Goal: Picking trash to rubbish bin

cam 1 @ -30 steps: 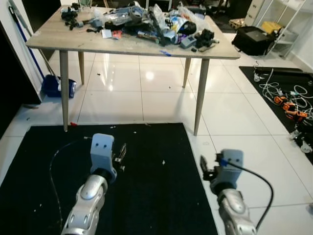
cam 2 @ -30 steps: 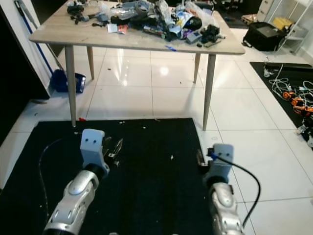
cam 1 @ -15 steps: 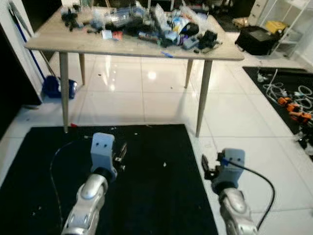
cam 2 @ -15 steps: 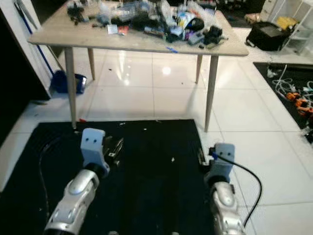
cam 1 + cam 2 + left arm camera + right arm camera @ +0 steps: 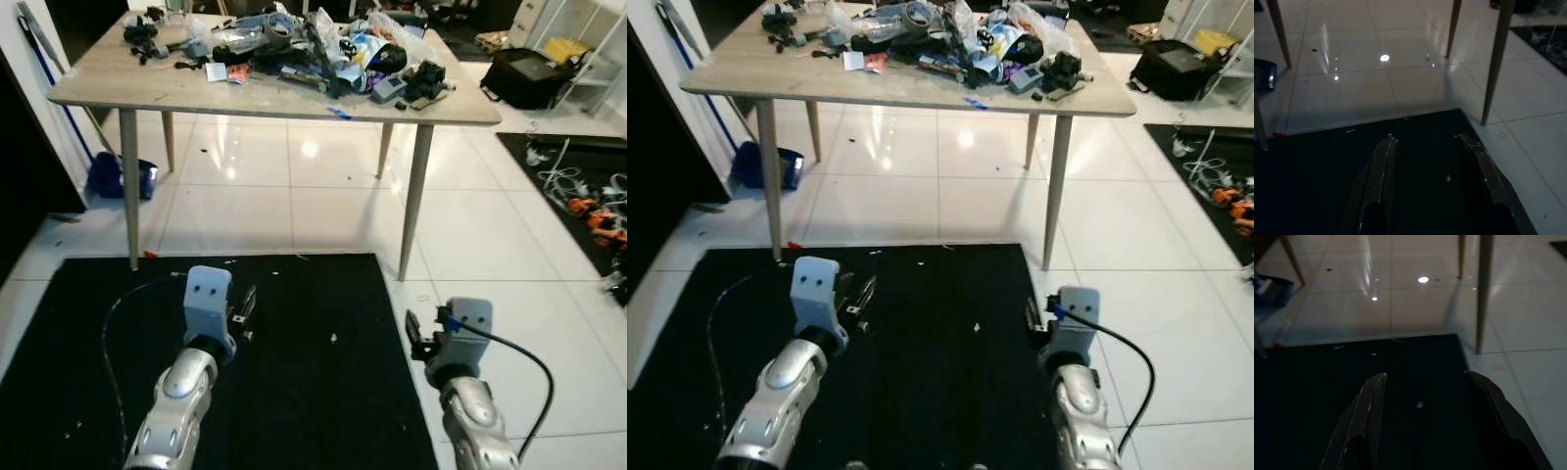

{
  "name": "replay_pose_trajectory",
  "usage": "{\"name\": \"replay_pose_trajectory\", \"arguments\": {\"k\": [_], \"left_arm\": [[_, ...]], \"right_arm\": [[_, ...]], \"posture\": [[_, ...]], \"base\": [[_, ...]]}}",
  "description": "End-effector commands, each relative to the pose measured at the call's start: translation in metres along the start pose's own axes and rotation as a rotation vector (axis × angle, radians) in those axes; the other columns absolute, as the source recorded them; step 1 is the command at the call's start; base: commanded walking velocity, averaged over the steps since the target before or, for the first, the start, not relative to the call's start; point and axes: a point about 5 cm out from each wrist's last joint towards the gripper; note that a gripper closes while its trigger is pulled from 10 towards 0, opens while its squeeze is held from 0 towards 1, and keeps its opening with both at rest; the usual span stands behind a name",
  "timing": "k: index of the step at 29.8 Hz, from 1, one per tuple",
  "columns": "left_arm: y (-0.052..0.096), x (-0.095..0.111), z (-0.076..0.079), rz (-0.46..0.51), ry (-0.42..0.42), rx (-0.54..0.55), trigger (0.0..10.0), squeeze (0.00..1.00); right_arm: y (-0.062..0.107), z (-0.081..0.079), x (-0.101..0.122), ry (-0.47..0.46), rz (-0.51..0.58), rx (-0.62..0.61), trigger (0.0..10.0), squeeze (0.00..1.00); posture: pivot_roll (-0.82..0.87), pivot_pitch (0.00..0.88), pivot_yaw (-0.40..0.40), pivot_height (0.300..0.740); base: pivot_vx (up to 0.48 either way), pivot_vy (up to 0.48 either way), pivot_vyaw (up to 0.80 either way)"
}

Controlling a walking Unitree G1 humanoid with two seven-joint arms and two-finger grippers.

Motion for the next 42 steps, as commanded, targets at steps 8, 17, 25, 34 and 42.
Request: {"name": "replay_pose_trajectory", "arguments": {"k": [8,17,25,34,42], "left_arm": [[0.0018,-0.0046,0.0003,-0.021,-0.004,0.004,10.0,0.00],[-0.0003,-0.0035,0.0001,-0.017,-0.003,0.002,10.0,0.00],[-0.0014,-0.0024,0.0001,-0.011,-0.005,0.005,10.0,0.00],[-0.0035,-0.0001,-0.0015,-0.004,-0.011,0.009,10.0,0.00],[-0.0037,0.0010,-0.0032,-0.003,-0.017,0.006,10.0,0.00]], "right_arm": [[0.0023,0.0085,-0.0042,0.014,-0.018,-0.021,10.0,0.00],[0.0019,0.0085,-0.0033,0.019,-0.012,-0.024,10.0,0.00],[-0.0019,0.0099,-0.0007,0.026,-0.004,-0.020,10.0,0.00],[-0.0038,0.0062,0.0009,0.034,0.006,-0.007,10.0,0.00],[-0.0032,0.0031,0.0025,0.033,0.014,-0.006,10.0,0.00]], "posture": [[-0.02,0.157,-0.045,0.740],[-0.03,0.155,-0.046,0.740],[-0.02,0.153,-0.048,0.740],[-0.01,0.152,-0.049,0.740],[-0.02,0.153,-0.052,0.740]], "base": [[0.268,0.000,0.00],[0.266,0.000,0.00],[0.269,0.000,0.00],[0.270,0.000,0.00],[0.268,0.000,0.00]]}}
Point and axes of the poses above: a point about 5 cm out from each wrist's last joint towards the gripper, its own y axis pointing back from the gripper into the wrist, its own x axis along the axis of the wrist's last joint, z = x × y, and after that the axes turned 12 degrees about y, right-handed
